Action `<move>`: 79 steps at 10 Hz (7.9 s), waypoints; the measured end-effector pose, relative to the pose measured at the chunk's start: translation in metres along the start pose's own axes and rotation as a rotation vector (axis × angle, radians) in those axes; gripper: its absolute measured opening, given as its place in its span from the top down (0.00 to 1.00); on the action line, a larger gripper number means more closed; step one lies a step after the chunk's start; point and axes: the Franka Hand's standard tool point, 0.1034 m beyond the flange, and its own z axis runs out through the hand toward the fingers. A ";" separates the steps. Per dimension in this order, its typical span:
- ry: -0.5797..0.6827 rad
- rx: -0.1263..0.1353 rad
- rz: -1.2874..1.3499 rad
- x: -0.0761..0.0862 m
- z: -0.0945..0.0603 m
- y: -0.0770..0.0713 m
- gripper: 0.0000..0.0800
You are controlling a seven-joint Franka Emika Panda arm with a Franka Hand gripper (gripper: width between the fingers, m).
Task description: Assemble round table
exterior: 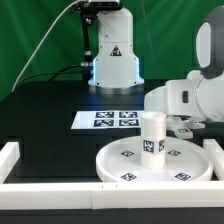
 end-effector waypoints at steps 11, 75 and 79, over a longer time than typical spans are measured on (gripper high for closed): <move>0.005 0.016 0.056 0.006 0.004 0.007 0.76; 0.035 0.434 0.165 -0.064 0.005 0.219 0.74; 0.294 0.395 0.127 -0.055 -0.031 0.236 0.74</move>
Offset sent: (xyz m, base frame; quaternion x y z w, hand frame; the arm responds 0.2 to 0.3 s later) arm 0.0000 0.0000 0.0000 0.0000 0.0000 0.0000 1.0000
